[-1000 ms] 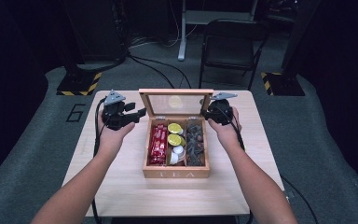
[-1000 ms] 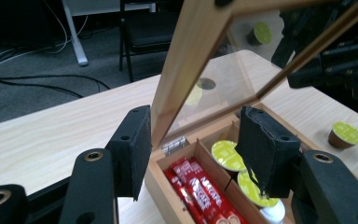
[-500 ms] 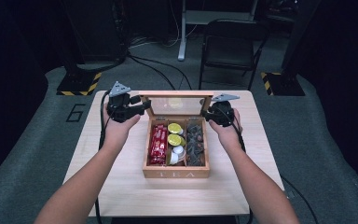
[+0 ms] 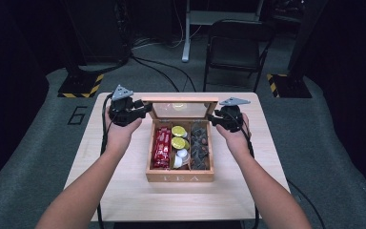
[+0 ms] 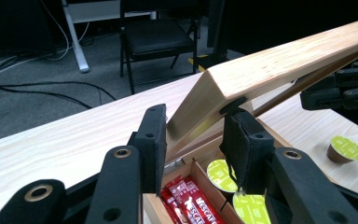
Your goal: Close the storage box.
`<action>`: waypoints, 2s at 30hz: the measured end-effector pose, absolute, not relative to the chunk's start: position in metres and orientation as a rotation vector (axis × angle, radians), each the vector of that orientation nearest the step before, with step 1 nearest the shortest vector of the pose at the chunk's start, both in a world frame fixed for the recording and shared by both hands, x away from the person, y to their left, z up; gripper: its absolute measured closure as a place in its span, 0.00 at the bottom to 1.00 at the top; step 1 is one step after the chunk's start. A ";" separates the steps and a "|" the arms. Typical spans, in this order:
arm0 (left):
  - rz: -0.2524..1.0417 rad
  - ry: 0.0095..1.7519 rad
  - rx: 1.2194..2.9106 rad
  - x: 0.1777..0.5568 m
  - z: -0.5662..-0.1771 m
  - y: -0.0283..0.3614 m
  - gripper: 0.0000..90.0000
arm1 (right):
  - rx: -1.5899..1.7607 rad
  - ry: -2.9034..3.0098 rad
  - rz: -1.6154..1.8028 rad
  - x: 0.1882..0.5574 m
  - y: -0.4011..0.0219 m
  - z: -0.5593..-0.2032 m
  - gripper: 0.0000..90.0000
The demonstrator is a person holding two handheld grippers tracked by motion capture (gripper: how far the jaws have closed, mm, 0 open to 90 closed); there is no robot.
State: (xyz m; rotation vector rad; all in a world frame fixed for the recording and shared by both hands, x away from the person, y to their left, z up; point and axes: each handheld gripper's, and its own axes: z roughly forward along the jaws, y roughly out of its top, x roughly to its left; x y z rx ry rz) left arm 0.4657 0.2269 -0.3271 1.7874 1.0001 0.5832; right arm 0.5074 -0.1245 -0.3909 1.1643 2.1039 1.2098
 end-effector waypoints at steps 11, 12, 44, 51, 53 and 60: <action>0.593 0.956 1.811 0.452 -0.337 0.229 0.66 | 1.105 2.138 1.253 0.488 -0.125 -0.383 0.60; 0.592 0.954 1.811 0.450 -0.338 0.229 0.66 | 1.094 2.141 1.252 0.486 -0.125 -0.383 0.60; 0.532 0.905 1.864 0.410 -0.381 0.234 0.59 | 1.020 2.152 1.387 0.419 -0.138 -0.387 0.54; 0.512 0.909 1.857 0.402 -0.395 0.235 0.57 | 0.988 2.165 1.387 0.406 -0.139 -0.393 0.54; 0.501 0.913 1.853 0.400 -0.399 0.235 0.56 | 0.971 2.168 1.383 0.402 -0.138 -0.394 0.53; 0.477 0.913 1.870 0.394 -0.411 0.236 0.55 | 0.962 2.174 1.374 0.391 -0.138 -0.401 0.52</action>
